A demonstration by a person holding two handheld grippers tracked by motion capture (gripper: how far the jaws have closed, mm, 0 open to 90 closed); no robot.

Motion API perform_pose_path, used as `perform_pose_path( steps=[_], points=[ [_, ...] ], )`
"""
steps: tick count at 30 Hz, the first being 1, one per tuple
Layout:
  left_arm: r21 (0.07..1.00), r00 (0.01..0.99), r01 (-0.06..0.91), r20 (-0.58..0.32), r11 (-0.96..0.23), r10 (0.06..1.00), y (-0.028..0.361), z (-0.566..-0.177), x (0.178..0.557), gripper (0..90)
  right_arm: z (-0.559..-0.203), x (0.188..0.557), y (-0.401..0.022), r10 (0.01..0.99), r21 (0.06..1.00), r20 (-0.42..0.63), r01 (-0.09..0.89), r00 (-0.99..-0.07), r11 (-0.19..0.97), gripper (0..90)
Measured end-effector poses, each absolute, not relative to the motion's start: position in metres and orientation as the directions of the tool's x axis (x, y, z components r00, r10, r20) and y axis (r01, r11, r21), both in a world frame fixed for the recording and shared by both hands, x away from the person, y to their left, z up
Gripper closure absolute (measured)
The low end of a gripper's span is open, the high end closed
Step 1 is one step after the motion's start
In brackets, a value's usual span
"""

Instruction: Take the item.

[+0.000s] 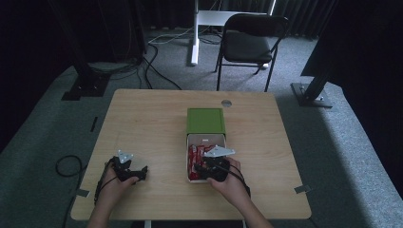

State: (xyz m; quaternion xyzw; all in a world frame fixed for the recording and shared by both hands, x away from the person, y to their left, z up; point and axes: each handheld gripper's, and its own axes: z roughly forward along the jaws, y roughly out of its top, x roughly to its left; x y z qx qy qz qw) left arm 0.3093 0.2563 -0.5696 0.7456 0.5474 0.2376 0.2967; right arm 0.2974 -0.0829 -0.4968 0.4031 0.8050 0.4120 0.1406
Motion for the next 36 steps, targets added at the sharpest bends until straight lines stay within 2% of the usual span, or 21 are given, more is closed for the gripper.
perform_pose_path(
  steps=[5, 7, 9, 12, 14, 16, 17, 21, 36],
  points=[
    [0.702, 0.289, 0.675, 0.031, -0.226, 0.957, 0.256, -0.570, 0.309, 3.6, -0.503, 0.298, -0.080, 0.773, 0.762, 0.053, 0.525, -0.633, 0.378, 54.1],
    [0.702, 0.289, 0.675, 0.030, -0.226, 0.957, 0.256, -0.570, 0.309, 3.6, -0.504, 0.299, -0.079, 0.775, 0.755, 0.062, 0.538, -0.629, 0.376, 54.3],
    [0.701, 0.289, 0.676, 0.031, -0.227, 0.957, 0.256, -0.569, 0.309, 3.6, -0.503, 0.303, -0.080, 0.785, 0.729, 0.117, 0.590, -0.608, 0.348, 54.9],
    [0.701, 0.287, 0.676, 0.031, -0.225, 0.957, 0.256, -0.569, 0.309, 3.6, -0.505, 0.306, -0.079, 0.778, 0.726, 0.124, 0.590, -0.616, 0.352, 56.8],
    [0.702, 0.287, 0.676, 0.031, -0.226, 0.957, 0.256, -0.569, 0.309, 3.7, -0.508, 0.307, -0.079, 0.775, 0.730, 0.119, 0.584, -0.620, 0.355, 62.9],
    [0.702, 0.287, 0.676, 0.031, -0.225, 0.957, 0.256, -0.569, 0.309, 3.7, -0.509, 0.308, -0.081, 0.777, 0.730, 0.122, 0.586, -0.617, 0.351, 75.4],
    [0.702, 0.287, 0.676, 0.031, -0.226, 0.957, 0.256, -0.569, 0.309, 3.7, -0.509, 0.308, -0.082, 0.775, 0.729, 0.145, 0.596, -0.615, 0.336, 78.7],
    [0.702, 0.287, 0.676, 0.030, -0.225, 0.957, 0.256, -0.569, 0.309, 3.6, -0.507, 0.307, -0.084, 0.774, 0.738, 0.160, 0.596, -0.612, 0.318, 85.0],
    [0.702, 0.287, 0.676, 0.031, -0.225, 0.957, 0.256, -0.569, 0.309, 3.6, -0.484, 0.298, -0.093, 0.751, 0.780, 0.203, 0.567, -0.629, 0.264, 85.5]
  ],
)
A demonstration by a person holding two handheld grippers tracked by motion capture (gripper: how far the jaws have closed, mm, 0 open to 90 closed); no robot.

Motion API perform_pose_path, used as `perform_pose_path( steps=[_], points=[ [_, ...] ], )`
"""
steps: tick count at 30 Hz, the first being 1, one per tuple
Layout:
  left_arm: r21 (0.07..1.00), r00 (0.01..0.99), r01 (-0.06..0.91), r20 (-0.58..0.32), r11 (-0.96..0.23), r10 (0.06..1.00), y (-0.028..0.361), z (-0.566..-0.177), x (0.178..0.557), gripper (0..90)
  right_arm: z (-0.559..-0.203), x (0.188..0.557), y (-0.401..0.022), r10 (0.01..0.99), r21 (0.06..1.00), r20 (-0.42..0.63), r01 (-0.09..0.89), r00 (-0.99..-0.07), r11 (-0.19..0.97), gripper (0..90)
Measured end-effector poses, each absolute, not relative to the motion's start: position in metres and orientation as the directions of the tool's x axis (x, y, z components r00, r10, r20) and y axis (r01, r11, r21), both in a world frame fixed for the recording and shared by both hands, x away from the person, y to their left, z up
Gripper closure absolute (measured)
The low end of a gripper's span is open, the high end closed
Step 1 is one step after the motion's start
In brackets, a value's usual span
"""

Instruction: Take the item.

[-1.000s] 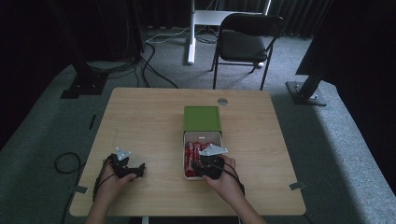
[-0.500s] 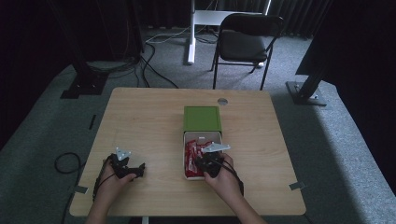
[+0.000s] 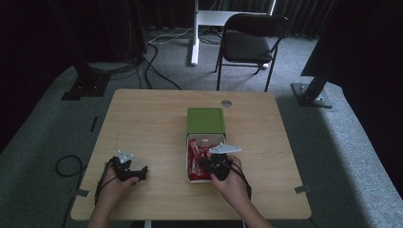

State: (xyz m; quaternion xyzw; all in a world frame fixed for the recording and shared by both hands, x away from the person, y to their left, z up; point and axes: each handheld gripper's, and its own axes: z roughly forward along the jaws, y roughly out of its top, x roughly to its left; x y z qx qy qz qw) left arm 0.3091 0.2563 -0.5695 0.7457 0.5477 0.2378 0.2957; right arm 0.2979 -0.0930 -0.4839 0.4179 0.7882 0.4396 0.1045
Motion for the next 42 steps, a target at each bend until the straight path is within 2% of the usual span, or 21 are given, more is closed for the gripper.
perform_pose_path(
  steps=[16, 28, 42],
  points=[
    [0.701, 0.287, 0.676, 0.031, -0.226, 0.957, 0.256, -0.569, 0.309, 3.6, -0.449, 0.291, -0.108, 0.728, 0.837, 0.229, 0.513, -0.646, 0.192, 86.4],
    [0.700, 0.288, 0.677, 0.031, -0.226, 0.957, 0.256, -0.569, 0.309, 3.6, -0.434, 0.302, -0.135, 0.769, 0.862, 0.242, 0.495, -0.592, 0.110, 86.4],
    [0.700, 0.287, 0.677, 0.031, -0.226, 0.957, 0.256, -0.569, 0.309, 3.6, -0.434, 0.311, -0.173, 0.826, 0.869, 0.240, 0.492, -0.511, 0.052, 86.5]
  ],
)
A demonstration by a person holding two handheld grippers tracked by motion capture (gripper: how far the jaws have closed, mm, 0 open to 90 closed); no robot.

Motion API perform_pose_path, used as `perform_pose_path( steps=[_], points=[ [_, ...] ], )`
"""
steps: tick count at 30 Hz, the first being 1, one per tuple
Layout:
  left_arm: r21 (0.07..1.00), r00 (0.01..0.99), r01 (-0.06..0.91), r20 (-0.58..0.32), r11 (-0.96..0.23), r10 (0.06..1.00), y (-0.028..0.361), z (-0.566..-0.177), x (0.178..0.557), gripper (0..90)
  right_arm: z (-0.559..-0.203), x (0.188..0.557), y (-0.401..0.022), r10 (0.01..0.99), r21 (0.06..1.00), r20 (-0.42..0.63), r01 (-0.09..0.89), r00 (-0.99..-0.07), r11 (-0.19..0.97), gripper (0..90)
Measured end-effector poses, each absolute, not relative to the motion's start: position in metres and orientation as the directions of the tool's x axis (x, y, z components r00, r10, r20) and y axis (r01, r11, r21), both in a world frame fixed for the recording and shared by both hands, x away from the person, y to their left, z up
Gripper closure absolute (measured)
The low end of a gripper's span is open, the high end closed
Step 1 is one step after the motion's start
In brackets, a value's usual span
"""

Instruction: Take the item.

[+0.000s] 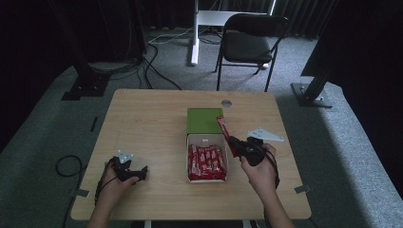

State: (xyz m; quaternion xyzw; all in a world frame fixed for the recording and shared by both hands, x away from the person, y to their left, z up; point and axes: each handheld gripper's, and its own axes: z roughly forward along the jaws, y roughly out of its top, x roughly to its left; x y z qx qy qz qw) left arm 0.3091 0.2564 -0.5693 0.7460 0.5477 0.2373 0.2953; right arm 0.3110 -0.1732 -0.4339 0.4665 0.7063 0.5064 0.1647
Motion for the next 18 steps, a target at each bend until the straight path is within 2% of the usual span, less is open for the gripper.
perform_pose_path(
  steps=[18],
  points=[
    [0.702, 0.287, 0.676, 0.031, -0.226, 0.957, 0.256, -0.569, 0.309, 3.6, -0.443, 0.317, -0.247, 0.901, 0.867, 0.265, 0.494, -0.342, -0.067, 86.5]
  ],
)
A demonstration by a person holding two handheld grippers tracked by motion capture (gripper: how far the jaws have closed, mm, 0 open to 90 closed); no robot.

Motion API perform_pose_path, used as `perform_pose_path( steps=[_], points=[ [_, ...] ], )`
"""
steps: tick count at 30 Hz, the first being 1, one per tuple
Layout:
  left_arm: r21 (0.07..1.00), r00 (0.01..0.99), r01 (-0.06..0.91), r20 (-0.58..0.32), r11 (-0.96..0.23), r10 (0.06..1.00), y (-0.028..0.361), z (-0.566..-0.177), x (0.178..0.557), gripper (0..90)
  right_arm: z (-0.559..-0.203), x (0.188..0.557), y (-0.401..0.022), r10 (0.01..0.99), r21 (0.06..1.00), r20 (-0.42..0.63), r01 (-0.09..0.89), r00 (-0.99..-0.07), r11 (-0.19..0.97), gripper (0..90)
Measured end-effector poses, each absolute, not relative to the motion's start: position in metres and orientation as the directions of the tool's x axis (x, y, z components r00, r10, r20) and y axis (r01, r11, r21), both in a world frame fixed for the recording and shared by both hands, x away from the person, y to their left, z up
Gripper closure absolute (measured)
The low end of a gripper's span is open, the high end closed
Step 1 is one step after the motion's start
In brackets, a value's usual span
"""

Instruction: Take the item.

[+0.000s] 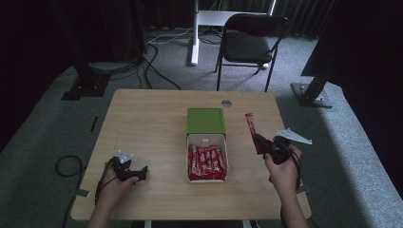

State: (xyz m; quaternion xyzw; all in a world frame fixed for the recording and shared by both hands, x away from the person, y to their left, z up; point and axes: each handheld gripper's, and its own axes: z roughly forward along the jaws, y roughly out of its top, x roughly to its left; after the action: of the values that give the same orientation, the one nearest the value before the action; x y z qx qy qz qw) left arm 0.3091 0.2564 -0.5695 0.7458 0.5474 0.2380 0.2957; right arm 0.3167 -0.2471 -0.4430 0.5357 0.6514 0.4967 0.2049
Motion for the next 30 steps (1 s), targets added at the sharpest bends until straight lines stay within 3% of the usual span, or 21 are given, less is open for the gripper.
perform_pose_path(
  steps=[17, 30],
  points=[
    [0.702, 0.287, 0.676, 0.031, -0.226, 0.957, 0.256, -0.569, 0.309, 3.6, -0.464, 0.313, -0.299, 0.940, 0.859, 0.274, 0.491, -0.204, -0.144, 86.5],
    [0.703, 0.287, 0.675, 0.030, -0.224, 0.958, 0.256, -0.570, 0.309, 3.6, -0.500, 0.316, -0.324, 0.954, 0.831, 0.281, 0.523, -0.106, -0.186, 86.4]
  ],
)
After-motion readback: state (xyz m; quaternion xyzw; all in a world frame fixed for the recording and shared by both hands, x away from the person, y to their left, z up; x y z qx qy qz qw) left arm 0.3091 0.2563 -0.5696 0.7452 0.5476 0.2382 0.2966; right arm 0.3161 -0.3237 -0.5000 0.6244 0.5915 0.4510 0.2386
